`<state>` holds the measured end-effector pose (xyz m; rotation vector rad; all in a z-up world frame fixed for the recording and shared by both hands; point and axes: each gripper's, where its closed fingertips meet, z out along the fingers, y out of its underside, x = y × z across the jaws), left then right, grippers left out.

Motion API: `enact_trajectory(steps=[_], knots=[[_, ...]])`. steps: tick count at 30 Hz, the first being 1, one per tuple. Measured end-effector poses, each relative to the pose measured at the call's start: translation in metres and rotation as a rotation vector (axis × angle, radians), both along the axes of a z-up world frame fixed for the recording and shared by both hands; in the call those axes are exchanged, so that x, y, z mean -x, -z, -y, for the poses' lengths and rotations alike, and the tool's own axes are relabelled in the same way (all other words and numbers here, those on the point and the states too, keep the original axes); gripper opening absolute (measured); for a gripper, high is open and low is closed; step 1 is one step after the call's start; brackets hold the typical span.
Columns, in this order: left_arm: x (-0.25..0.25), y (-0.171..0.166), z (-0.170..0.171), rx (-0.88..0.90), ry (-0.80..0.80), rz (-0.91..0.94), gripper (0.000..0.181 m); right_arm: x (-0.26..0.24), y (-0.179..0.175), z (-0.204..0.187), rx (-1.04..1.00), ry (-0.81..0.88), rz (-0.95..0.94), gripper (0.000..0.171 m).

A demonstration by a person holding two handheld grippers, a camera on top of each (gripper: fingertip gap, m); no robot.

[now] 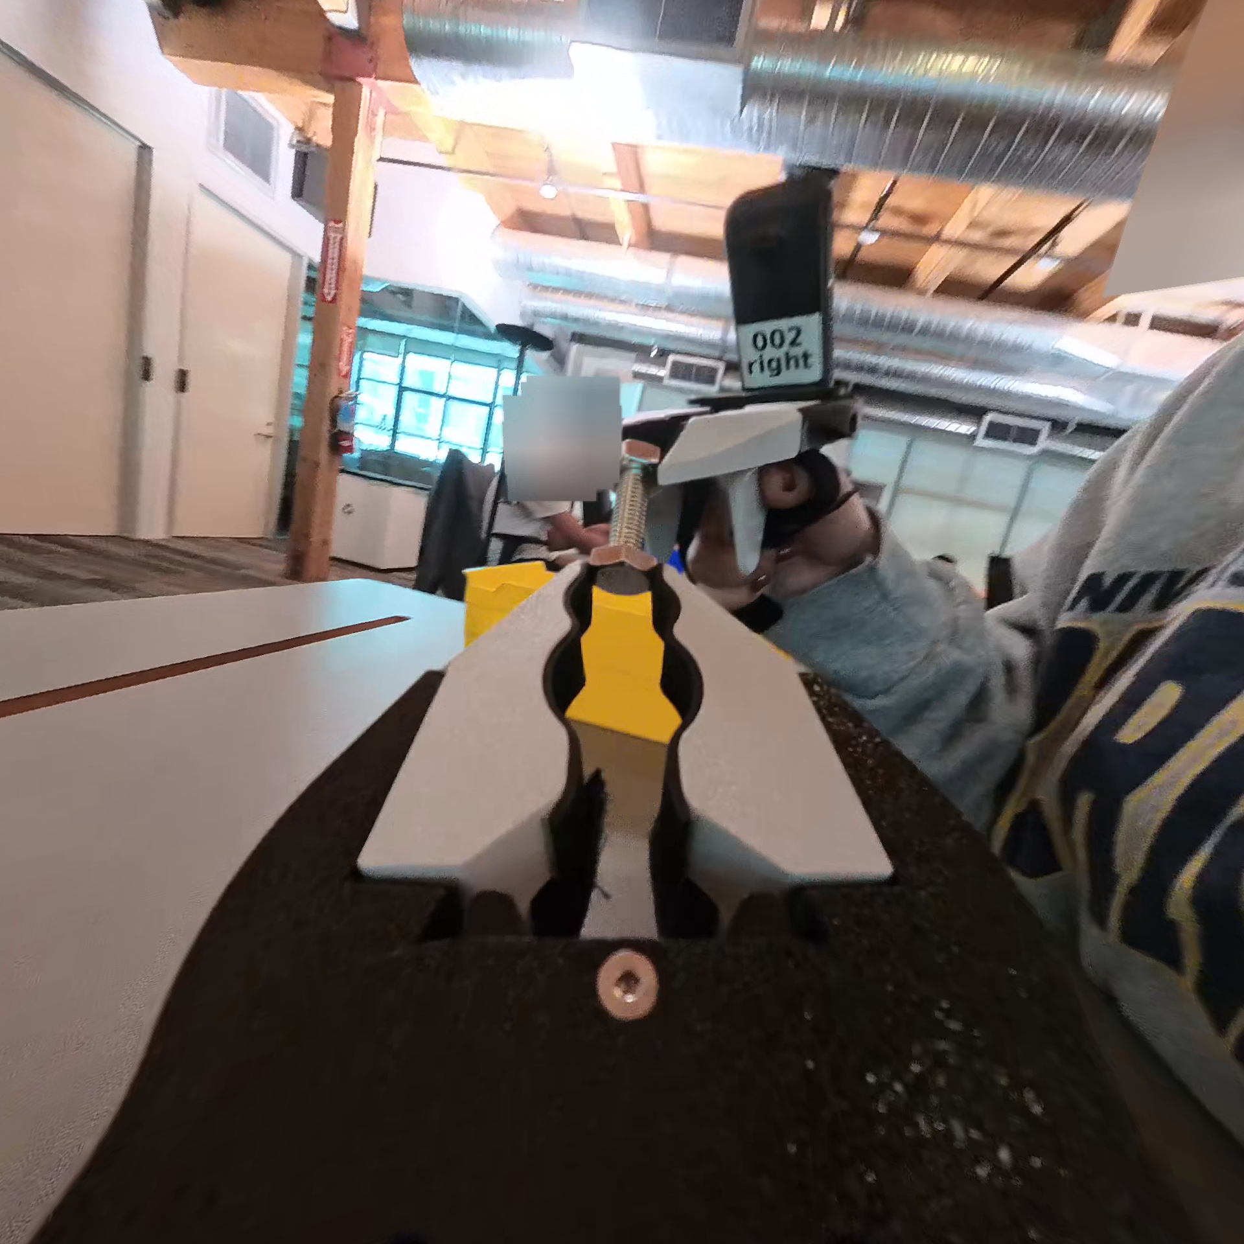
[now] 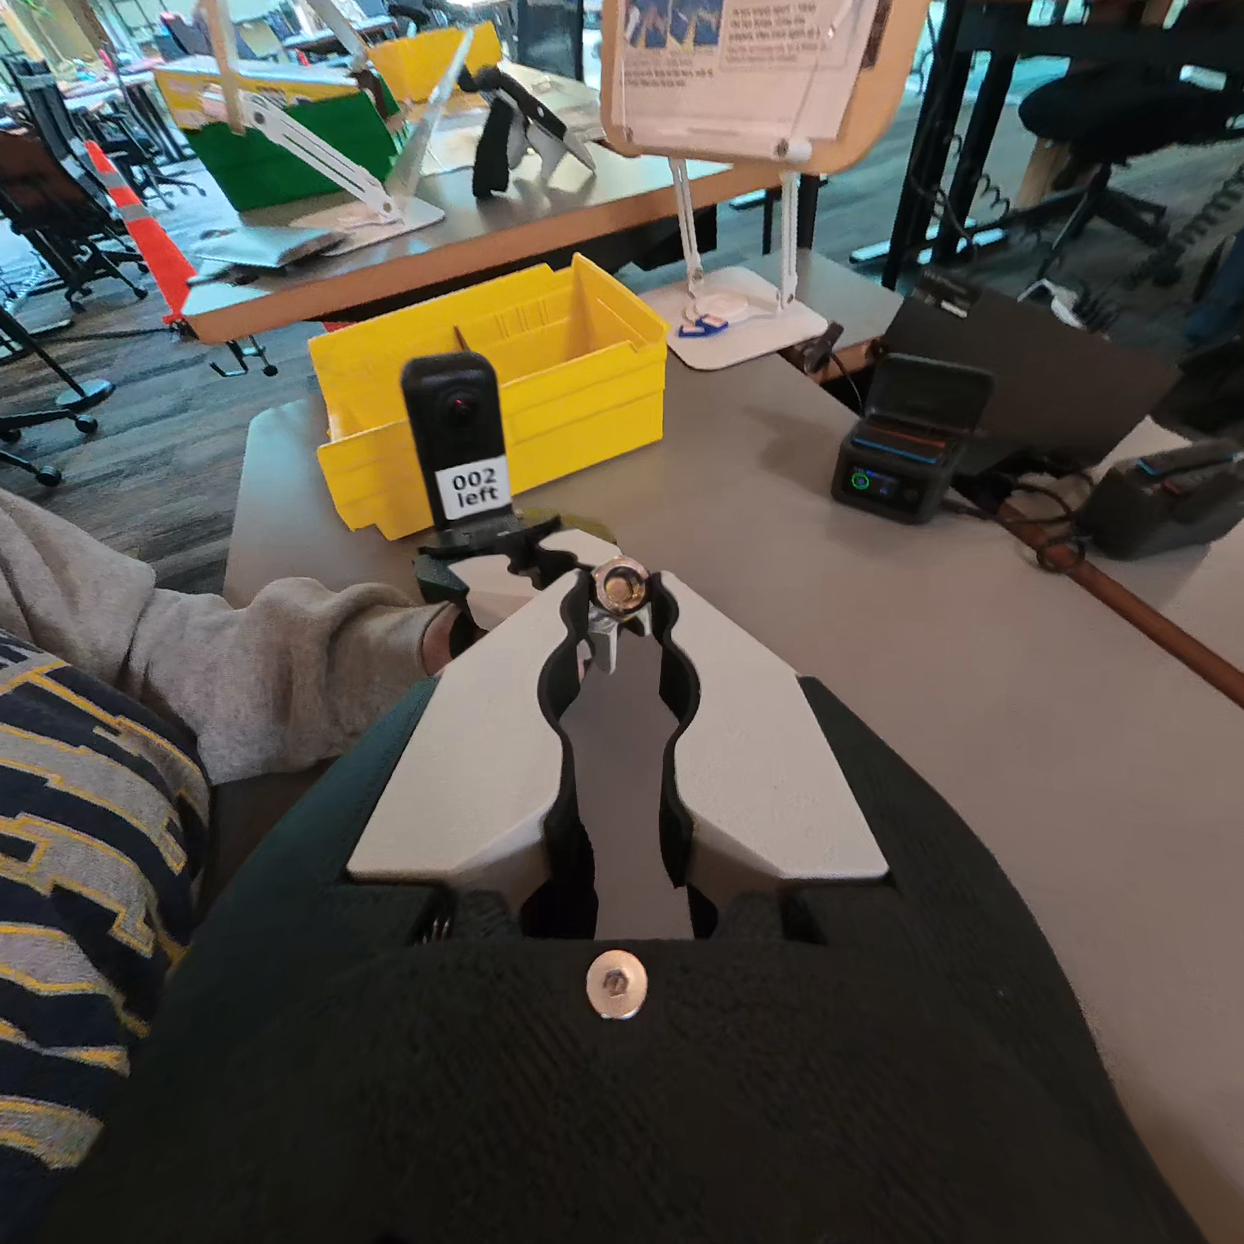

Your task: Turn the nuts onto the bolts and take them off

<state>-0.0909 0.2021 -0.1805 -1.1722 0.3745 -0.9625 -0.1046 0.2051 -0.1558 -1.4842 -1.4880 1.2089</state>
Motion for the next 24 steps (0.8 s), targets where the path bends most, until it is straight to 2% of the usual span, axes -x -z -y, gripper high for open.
enact_trajectory(steps=[13,14,17,21,24], knots=[[0.002,-0.025,0.022,-0.052,0.261,0.304,0.015,0.011,-0.025,0.023,0.013,-0.067,-0.126,0.016],[0.003,-0.027,0.023,-0.055,0.28,0.329,0.015,0.012,-0.025,0.024,0.012,-0.066,-0.136,0.019],[0.006,-0.033,0.029,-0.061,0.364,0.407,0.015,0.016,-0.032,0.028,0.013,-0.088,-0.221,0.041],[0.005,-0.04,0.041,-0.056,0.537,0.505,0.015,0.014,-0.051,0.047,0.107,-0.234,-0.398,0.042],[0.003,-0.044,0.051,-0.055,0.685,0.563,0.015,0.012,-0.055,0.055,0.13,-0.32,-0.449,0.035]])
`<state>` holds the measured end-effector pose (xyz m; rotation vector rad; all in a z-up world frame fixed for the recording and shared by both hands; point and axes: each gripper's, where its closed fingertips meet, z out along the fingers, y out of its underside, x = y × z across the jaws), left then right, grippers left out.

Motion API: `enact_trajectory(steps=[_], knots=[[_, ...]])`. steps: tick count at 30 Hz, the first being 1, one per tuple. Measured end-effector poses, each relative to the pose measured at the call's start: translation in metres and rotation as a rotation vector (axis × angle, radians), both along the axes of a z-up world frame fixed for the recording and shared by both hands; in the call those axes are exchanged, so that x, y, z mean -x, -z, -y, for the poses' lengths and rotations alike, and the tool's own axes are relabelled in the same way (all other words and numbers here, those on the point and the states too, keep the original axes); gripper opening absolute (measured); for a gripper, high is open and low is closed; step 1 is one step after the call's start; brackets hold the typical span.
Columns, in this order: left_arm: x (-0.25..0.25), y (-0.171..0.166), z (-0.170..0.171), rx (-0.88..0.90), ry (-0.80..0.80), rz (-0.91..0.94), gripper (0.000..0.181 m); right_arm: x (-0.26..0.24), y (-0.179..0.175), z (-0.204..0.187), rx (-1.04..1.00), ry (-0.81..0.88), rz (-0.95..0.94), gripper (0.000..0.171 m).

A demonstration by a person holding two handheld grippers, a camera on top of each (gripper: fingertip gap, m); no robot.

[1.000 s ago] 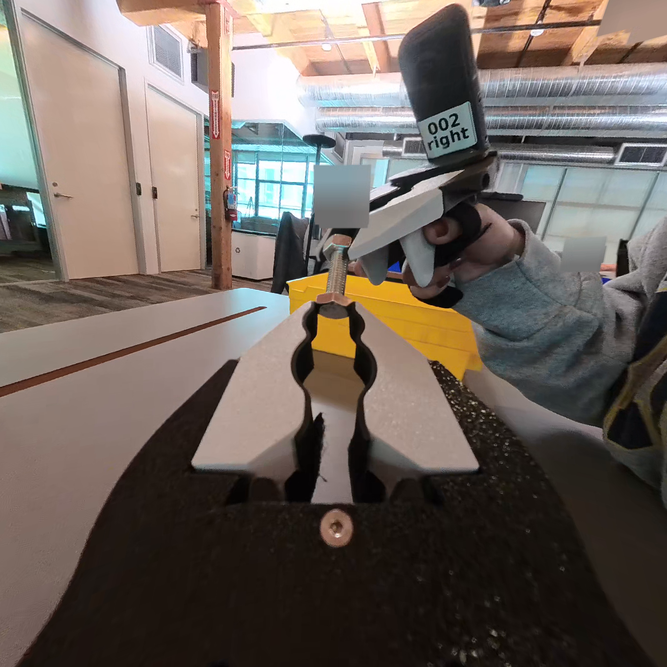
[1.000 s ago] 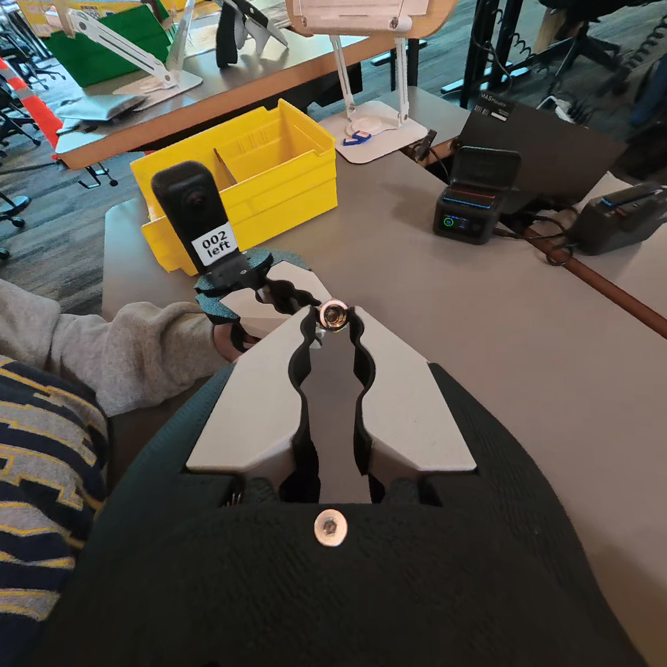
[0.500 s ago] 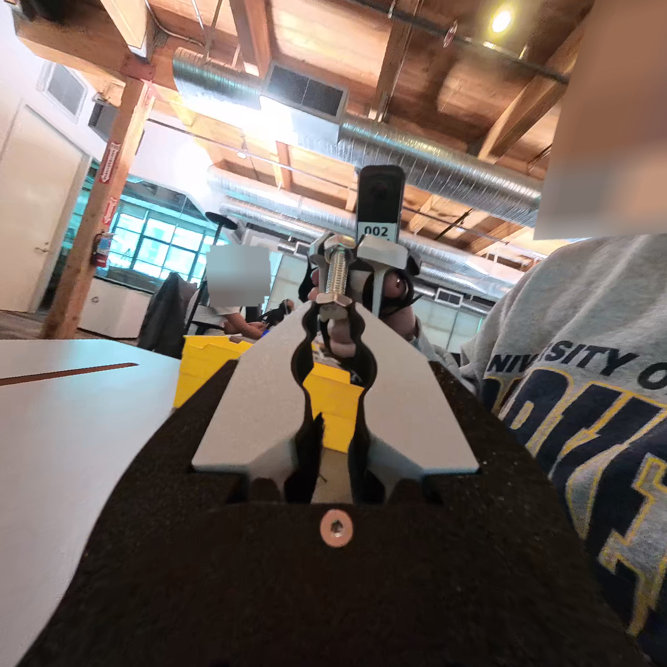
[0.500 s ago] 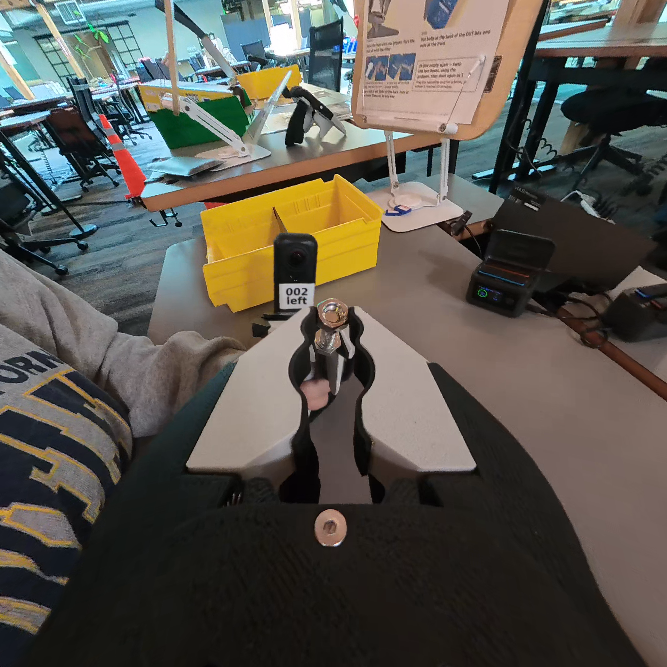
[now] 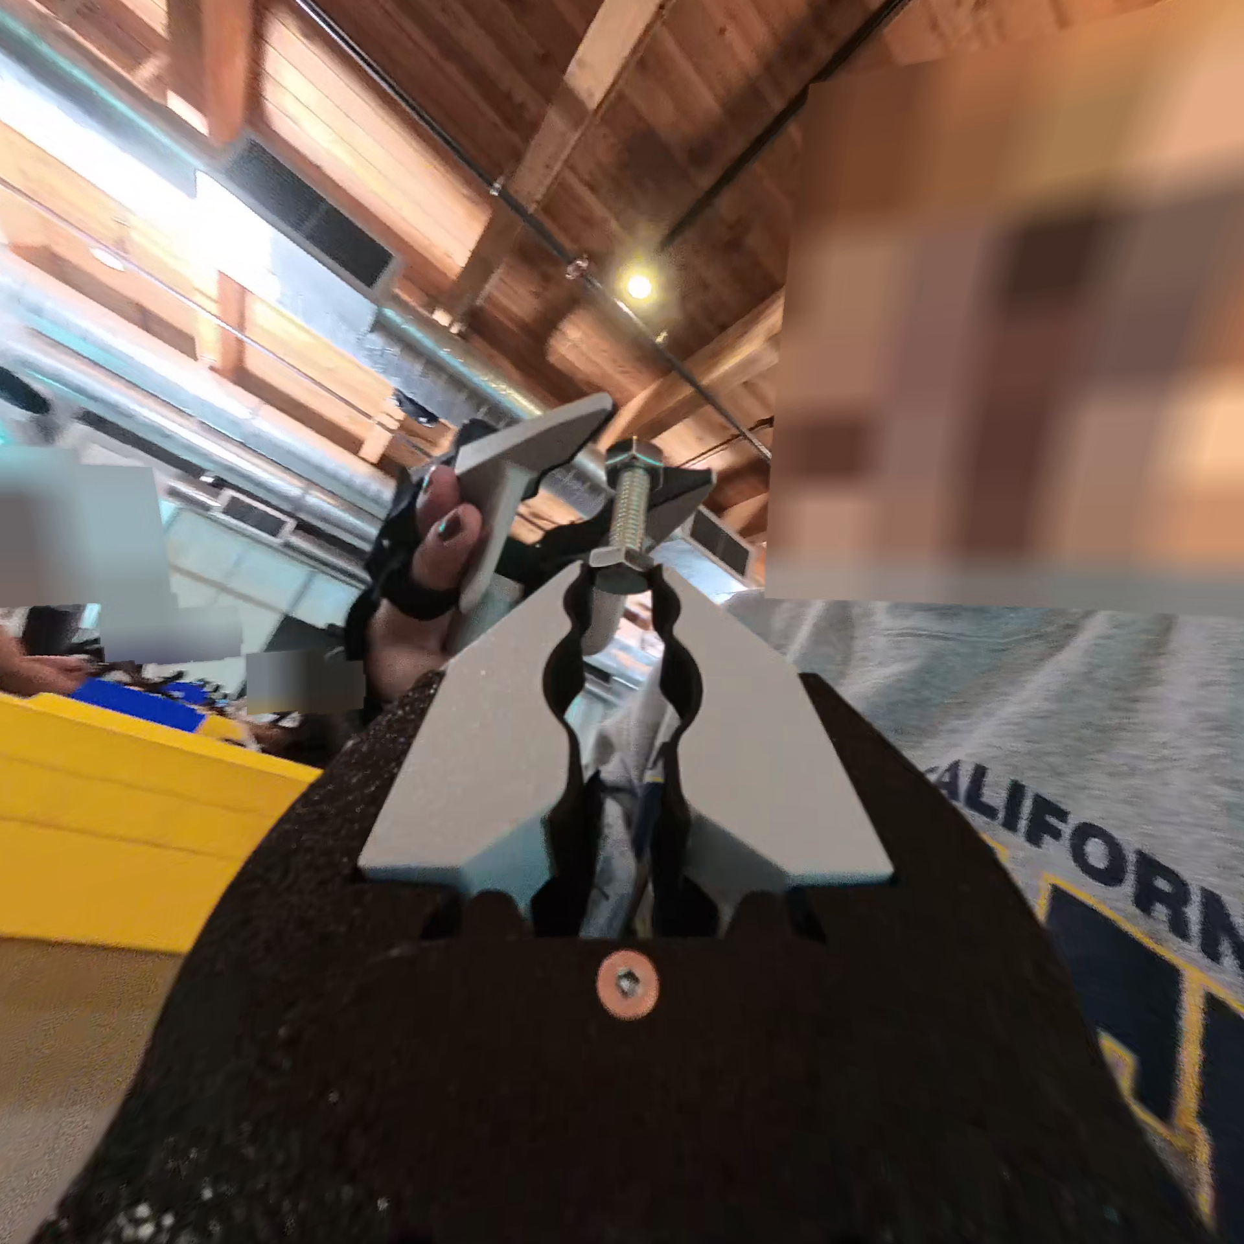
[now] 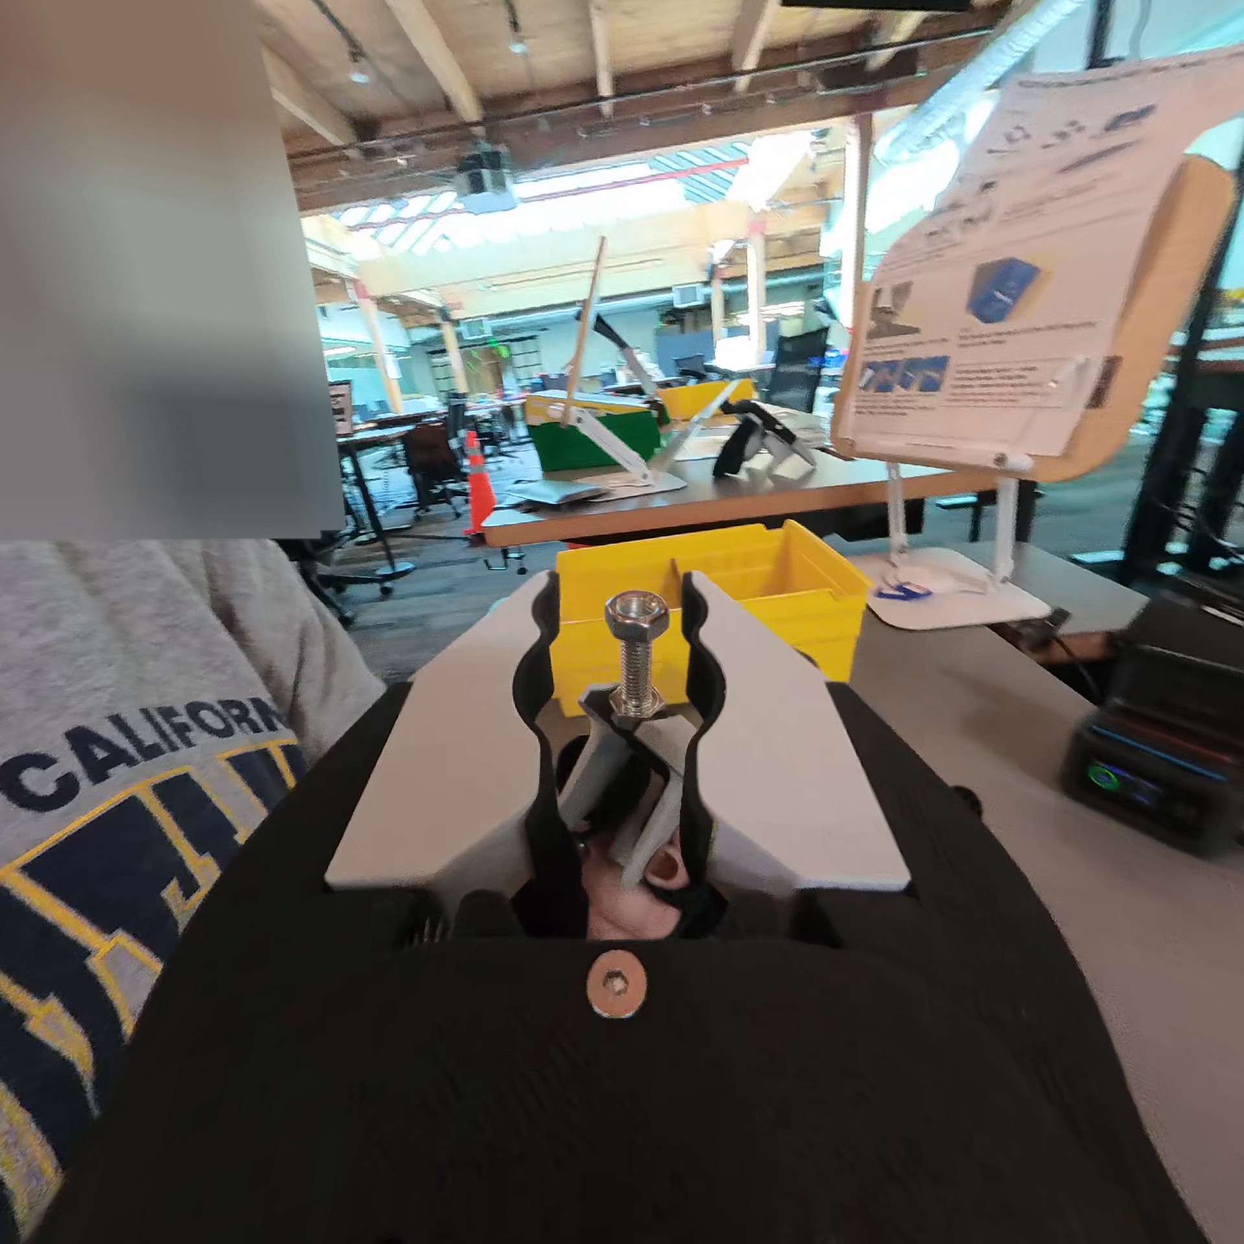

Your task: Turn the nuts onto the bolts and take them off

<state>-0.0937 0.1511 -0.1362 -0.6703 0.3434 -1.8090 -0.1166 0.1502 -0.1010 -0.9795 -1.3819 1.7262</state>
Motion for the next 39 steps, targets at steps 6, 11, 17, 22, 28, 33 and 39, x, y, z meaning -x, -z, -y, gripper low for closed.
enact_trajectory(steps=[6,11,17,22,28,33,39], knots=[[-0.01,-0.001,0.009,-0.023,0.099,-0.007,0.015,0.003,0.003,0.013,-0.048,-0.064,-0.011,0.024],[-0.01,-0.002,0.012,-0.028,0.141,0.007,0.015,0.002,0.005,0.015,-0.061,-0.088,-0.011,0.017],[-0.009,0.001,0.002,-0.009,0.002,-0.036,0.015,0.006,0.01,0.003,-0.092,0.012,0.009,0.016],[0.0,0.006,-0.018,0.014,-0.325,-0.118,0.015,0.016,0.015,-0.017,-0.103,0.228,0.051,0.016],[0.007,0.017,-0.038,0.07,-0.623,-0.232,0.014,0.022,0.026,-0.042,-0.041,0.533,0.114,0.016],[0.006,0.022,-0.043,0.109,-0.638,-0.243,0.014,0.023,0.03,-0.048,-0.019,0.589,0.117,0.017],[0.01,0.017,-0.036,0.149,-0.389,-0.105,0.015,0.018,0.013,-0.028,-0.039,0.398,-0.004,0.065]])
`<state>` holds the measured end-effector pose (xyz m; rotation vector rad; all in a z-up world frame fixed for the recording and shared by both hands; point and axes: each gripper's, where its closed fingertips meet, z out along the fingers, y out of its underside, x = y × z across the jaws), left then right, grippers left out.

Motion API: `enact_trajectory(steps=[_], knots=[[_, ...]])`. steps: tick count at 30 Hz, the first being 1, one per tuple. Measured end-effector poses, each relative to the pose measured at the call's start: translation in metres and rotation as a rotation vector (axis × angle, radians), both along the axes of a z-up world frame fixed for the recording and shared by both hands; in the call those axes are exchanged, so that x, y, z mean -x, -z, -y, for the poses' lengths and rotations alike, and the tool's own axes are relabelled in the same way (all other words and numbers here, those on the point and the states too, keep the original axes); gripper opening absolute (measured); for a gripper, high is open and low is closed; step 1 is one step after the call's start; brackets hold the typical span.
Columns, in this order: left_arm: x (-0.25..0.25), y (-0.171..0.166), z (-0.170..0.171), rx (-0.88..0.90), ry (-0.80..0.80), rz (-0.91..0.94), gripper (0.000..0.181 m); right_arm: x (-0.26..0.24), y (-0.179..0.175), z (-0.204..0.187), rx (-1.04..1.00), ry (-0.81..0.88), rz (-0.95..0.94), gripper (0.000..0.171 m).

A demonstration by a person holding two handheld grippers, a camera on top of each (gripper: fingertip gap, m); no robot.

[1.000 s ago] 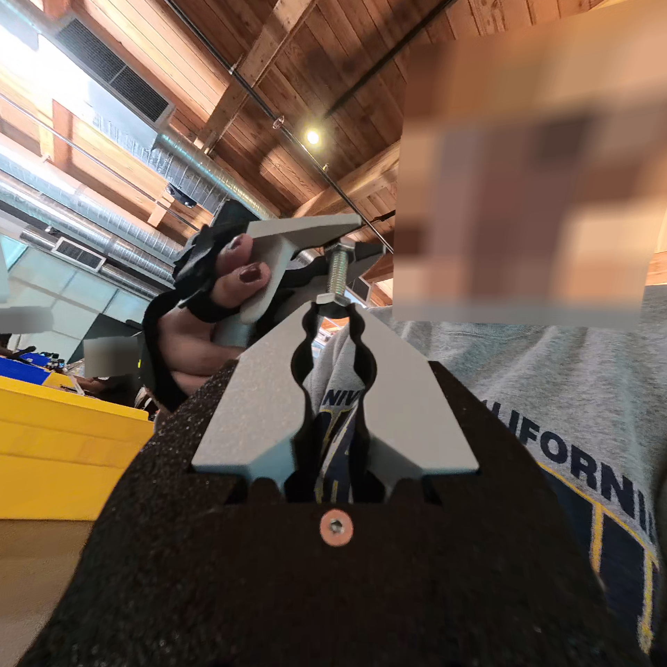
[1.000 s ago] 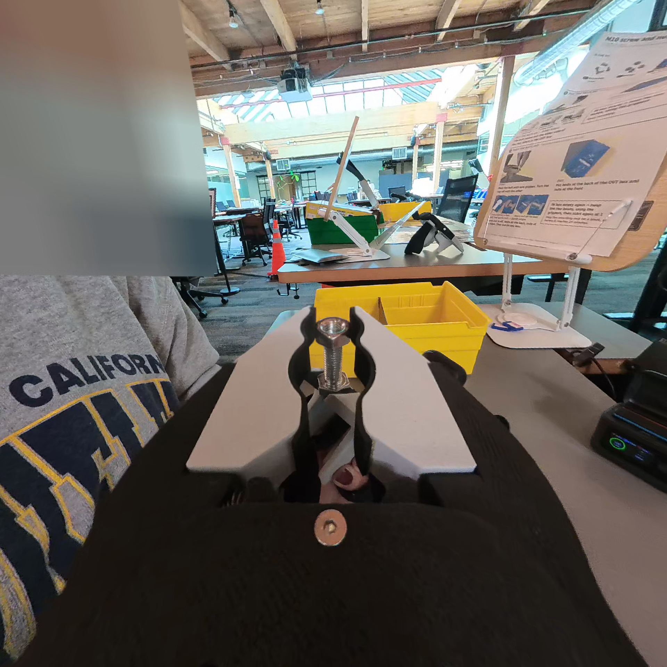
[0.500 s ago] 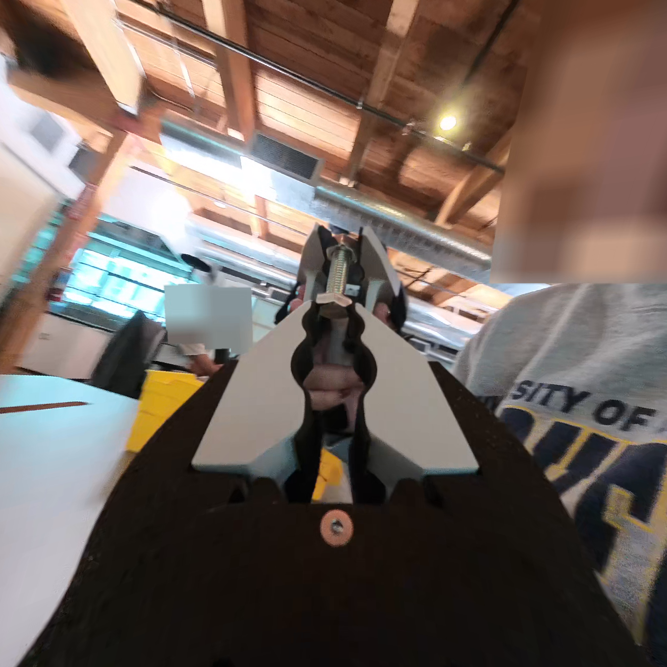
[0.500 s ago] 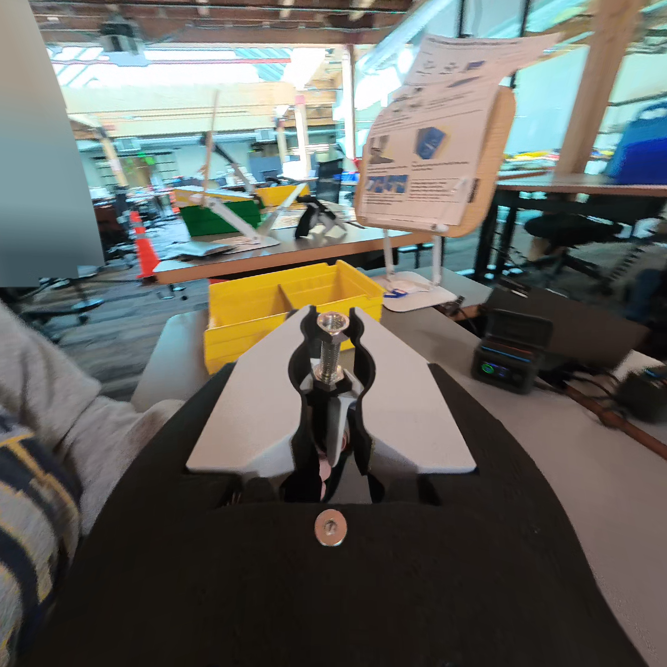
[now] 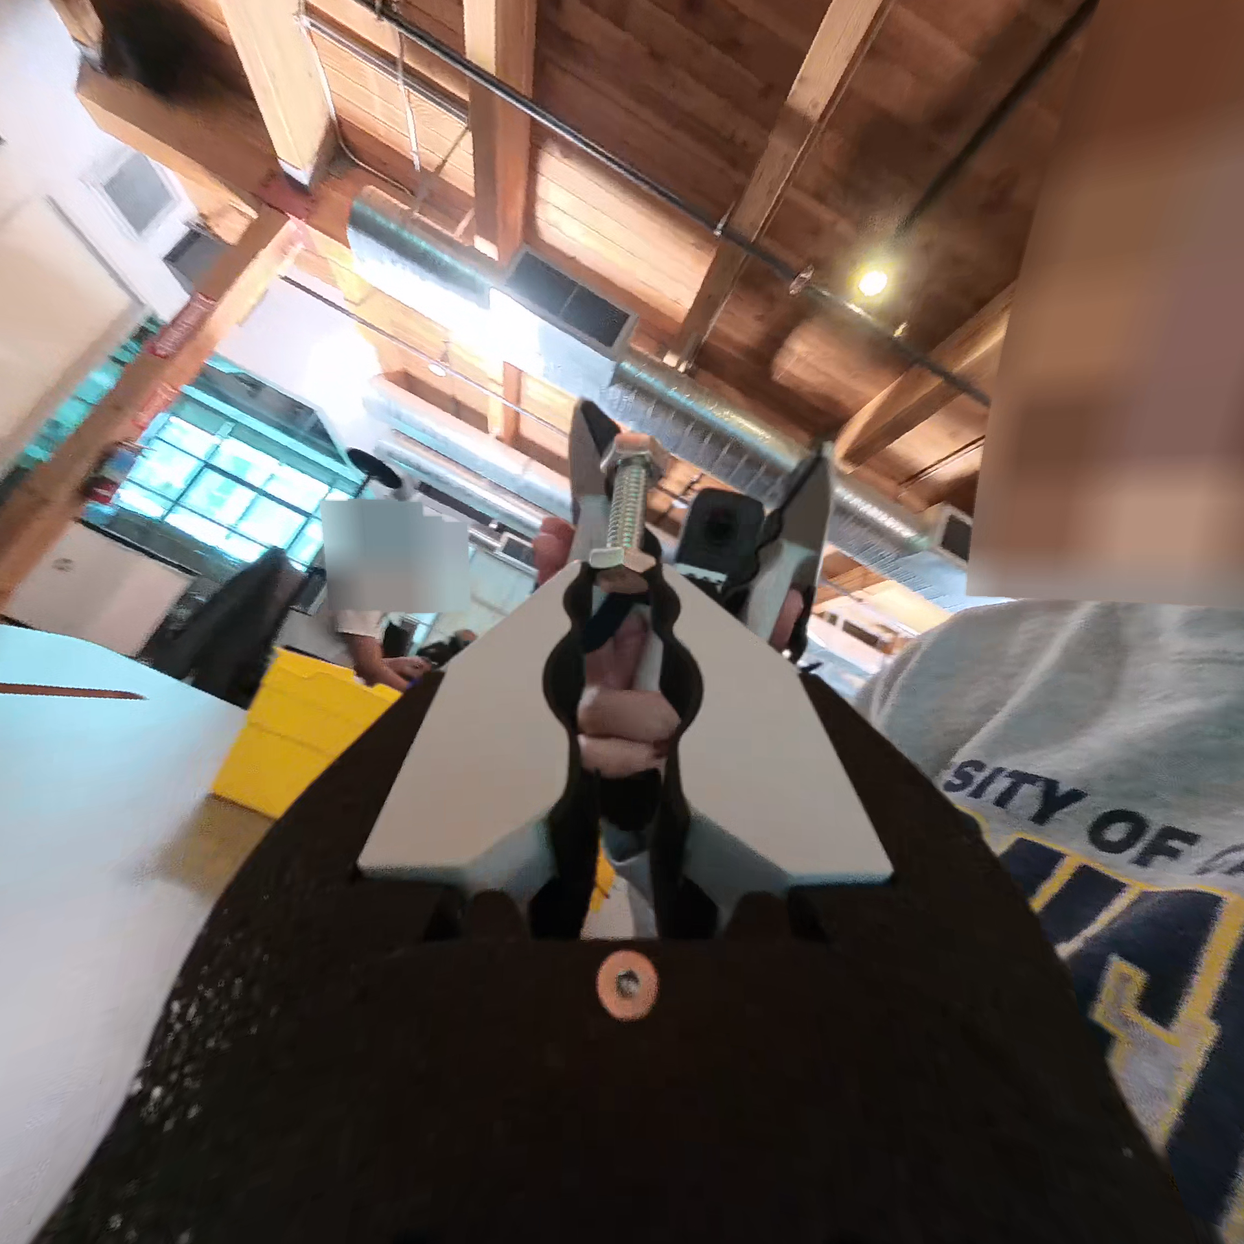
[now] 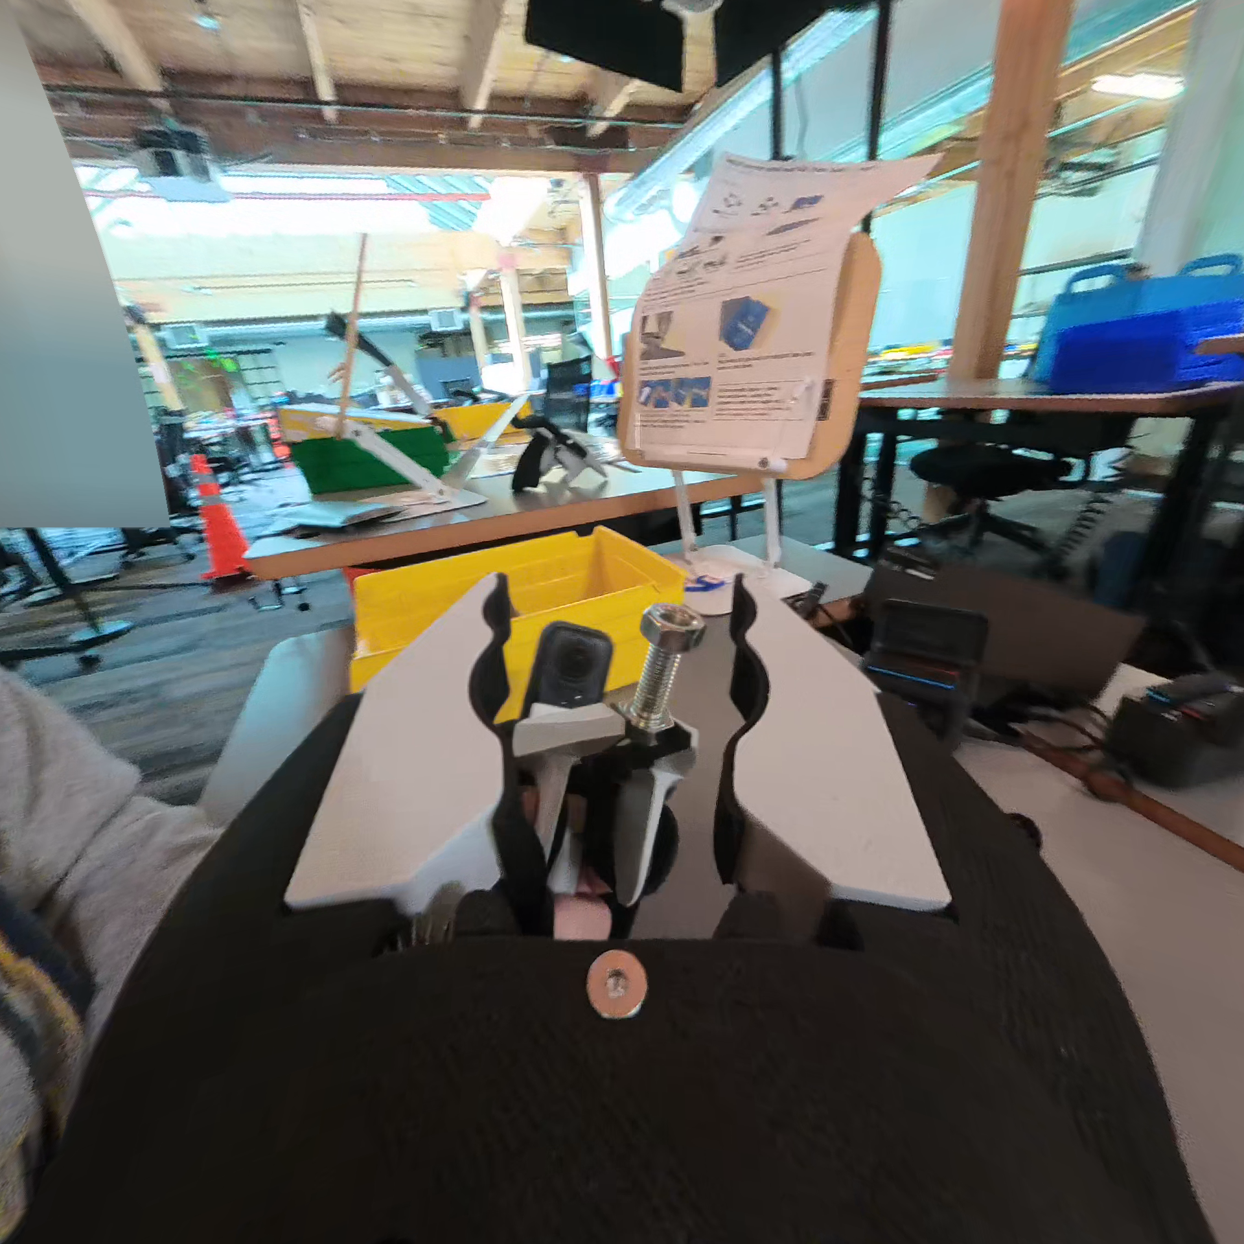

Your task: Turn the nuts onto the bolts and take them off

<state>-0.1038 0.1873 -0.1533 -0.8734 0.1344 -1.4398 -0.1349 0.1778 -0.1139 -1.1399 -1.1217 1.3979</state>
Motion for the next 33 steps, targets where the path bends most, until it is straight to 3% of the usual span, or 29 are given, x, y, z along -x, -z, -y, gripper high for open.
enact_trajectory(steps=[5,11,17,22,28,31,33], knots=[[-0.01,-0.001,0.006,-0.015,0.111,-0.004,0.015,0.003,0.002,0.014,0.011,-0.139,0.021,0.073],[0.011,-0.003,0.003,-0.017,0.032,0.014,0.014,-0.007,0.005,0.005,0.02,-0.13,0.035,0.067],[-0.014,0.0,0.007,-0.029,0.088,-0.072,0.015,0.001,0.006,0.015,0.05,-0.209,0.049,0.07],[0.015,-0.002,0.001,-0.015,0.007,-0.015,0.015,-0.014,0.01,0.009,0.059,-0.225,0.046,0.059],[-0.012,0.0,0.006,-0.015,0.132,-0.042,0.015,-0.002,0.006,0.02,0.082,-0.296,0.007,0.064],[0.006,0.0,0.0,0.003,0.047,-0.025,0.014,-0.013,0.011,0.017,0.074,-0.294,0.009,0.065],[0.021,0.003,-0.007,0.051,0.005,-0.011,0.014,-0.022,0.016,0.01,0.076,-0.275,0.0,0.054]])
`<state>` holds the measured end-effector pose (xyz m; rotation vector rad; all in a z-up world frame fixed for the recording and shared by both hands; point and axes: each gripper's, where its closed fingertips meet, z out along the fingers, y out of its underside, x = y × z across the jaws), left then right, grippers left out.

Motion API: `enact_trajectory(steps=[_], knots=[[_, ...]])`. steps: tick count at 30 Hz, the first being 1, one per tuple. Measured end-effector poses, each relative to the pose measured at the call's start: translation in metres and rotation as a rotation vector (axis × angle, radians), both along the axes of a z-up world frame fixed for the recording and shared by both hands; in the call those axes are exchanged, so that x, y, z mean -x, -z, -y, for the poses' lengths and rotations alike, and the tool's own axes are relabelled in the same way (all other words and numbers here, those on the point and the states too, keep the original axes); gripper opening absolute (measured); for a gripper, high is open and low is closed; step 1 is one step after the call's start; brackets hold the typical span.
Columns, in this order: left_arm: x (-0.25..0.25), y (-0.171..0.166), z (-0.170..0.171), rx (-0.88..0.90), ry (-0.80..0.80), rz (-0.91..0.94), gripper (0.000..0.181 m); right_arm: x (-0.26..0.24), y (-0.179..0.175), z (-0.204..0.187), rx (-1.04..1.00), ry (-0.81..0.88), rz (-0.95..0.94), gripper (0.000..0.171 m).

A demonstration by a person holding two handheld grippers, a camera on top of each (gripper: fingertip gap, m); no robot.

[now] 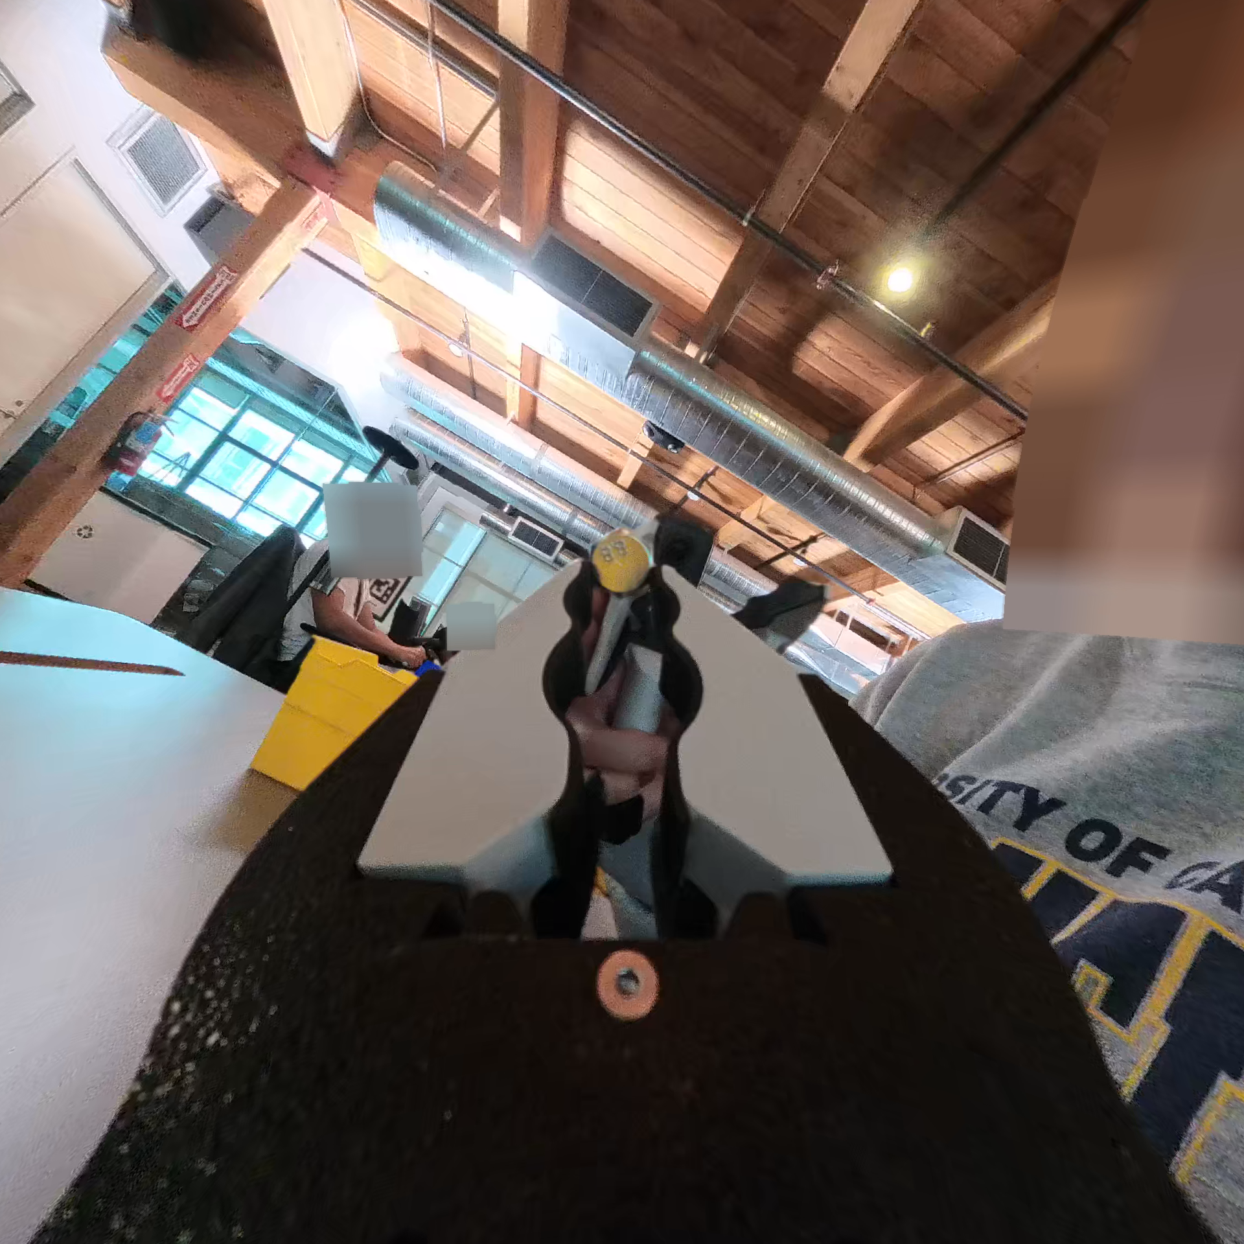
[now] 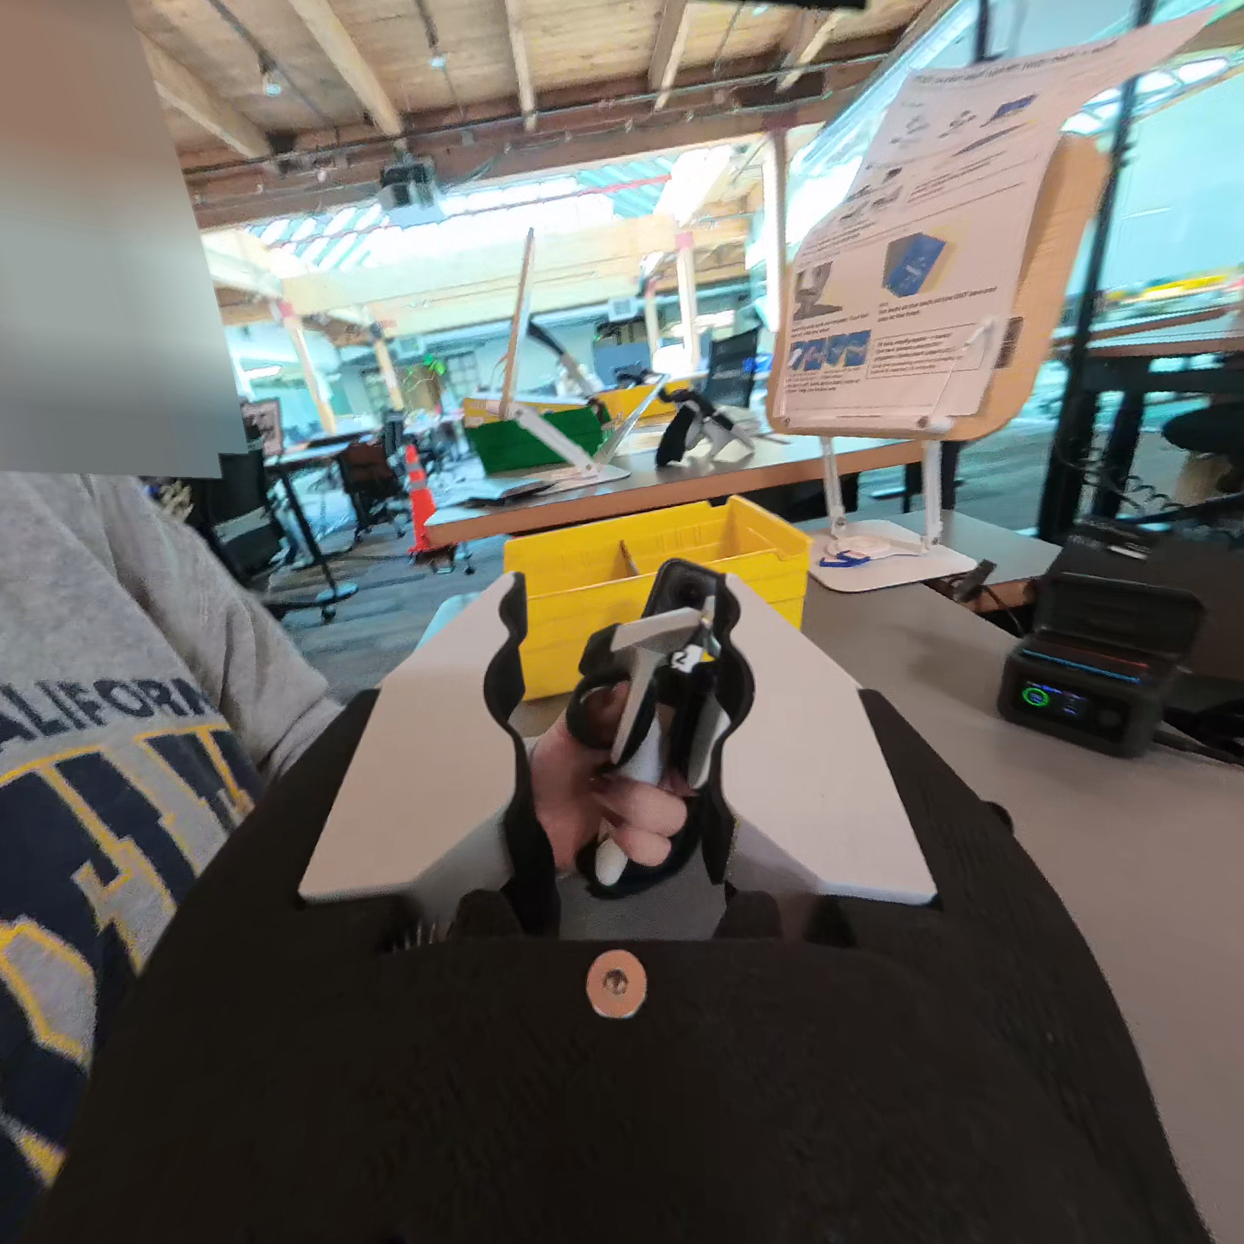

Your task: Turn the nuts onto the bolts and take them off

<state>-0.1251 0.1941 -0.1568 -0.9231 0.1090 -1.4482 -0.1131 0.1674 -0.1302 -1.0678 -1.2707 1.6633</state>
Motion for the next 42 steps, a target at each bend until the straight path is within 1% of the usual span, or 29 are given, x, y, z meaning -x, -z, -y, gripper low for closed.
enact_trajectory(steps=[2,5,8,10,13,17,19,20,23,25,28,29,30,31,35,37,39,40,41,42], knots=[[-0.002,-0.001,0.001,-0.009,0.009,0.011,0.014,0.001,-0.001,-0.01,0.042,0.046,-0.021,0.053],[-0.017,0.006,-0.003,0.016,0.039,-0.034,0.014,0.01,0.007,-0.01,0.034,0.06,0.0,0.051],[-0.012,0.002,-0.001,0.004,0.064,0.049,0.014,0.008,0.001,-0.015,0.005,0.124,-0.073,0.053],[-0.006,-0.003,0.002,-0.011,0.094,0.129,0.014,0.005,-0.004,-0.014,-0.002,0.133,-0.146,0.052],[-0.008,-0.006,0.006,-0.023,0.152,0.192,0.015,0.007,-0.002,-0.014,-0.067,0.177,-0.177,0.039],[-0.008,-0.007,0.008,-0.029,0.171,0.202,0.015,0.005,0.001,-0.015,-0.157,0.217,-0.157,0.03],[-0.008,-0.008,0.009,-0.033,0.191,0.201,0.014,0.004,0.002,-0.016,-0.182,0.226,-0.143,0.018],[-0.01,-0.008,0.01,-0.031,0.201,0.195,0.014,0.003,0.002,-0.017,-0.188,0.226,-0.141,0.016],[-0.015,-0.005,0.007,0.004,0.245,0.183,0.014,0.002,0.004,-0.021,-0.173,0.193,-0.079,0.015],[-0.02,0.0,0.003,0.049,0.264,0.138,0.015,0.0,0.008,-0.026,-0.156,0.165,-0.014,0.015],[-0.03,0.011,0.0,0.073,0.203,-0.048,0.015,-0.005,0.014,-0.028,-0.13,0.101,0.067,0.015],[-0.033,0.015,-0.002,0.085,0.172,-0.113,0.023,-0.006,0.015,-0.027,-0.129,0.085,0.088,0.015],[-0.035,0.018,-0.003,0.086,0.154,-0.161,0.024,-0.007,0.017,-0.027,-0.13,0.072,0.106,0.015],[-0.036,0.017,0.0,0.072,0.155,-0.18,0.02,-0.008,0.018,-0.027,-0.135,0.062,0.117,0.015],[-0.038,0.014,0.006,0.044,0.203,-0.16,0.016,-0.01,0.02,-0.019,-0.138,0.003,0.144,0.015],[-0.042,0.014,0.009,0.041,0.232,-0.164,0.016,-0.011,0.018,-0.017,-0.127,-0.01,0.134,0.015],[-0.045,0.012,0.012,0.004,0.216,-0.202,0.016,-0.011,0.012,-0.013,-0.123,-0.021,0.094,0.016],[-0.043,0.008,0.014,-0.014,0.206,-0.186,0.016,-0.01,0.009,-0.013,-0.121,-0.005,0.067,0.021],[-0.041,0.004,0.015,-0.025,0.207,-0.151,0.016,-0.009,0.006,-0.014,-0.124,0.011,0.04,0.036],[-0.038,0.002,0.017,-0.03,0.225,-0.106,0.015,-0.009,0.002,-0.013,-0.121,0.012,0.012,0.043]])
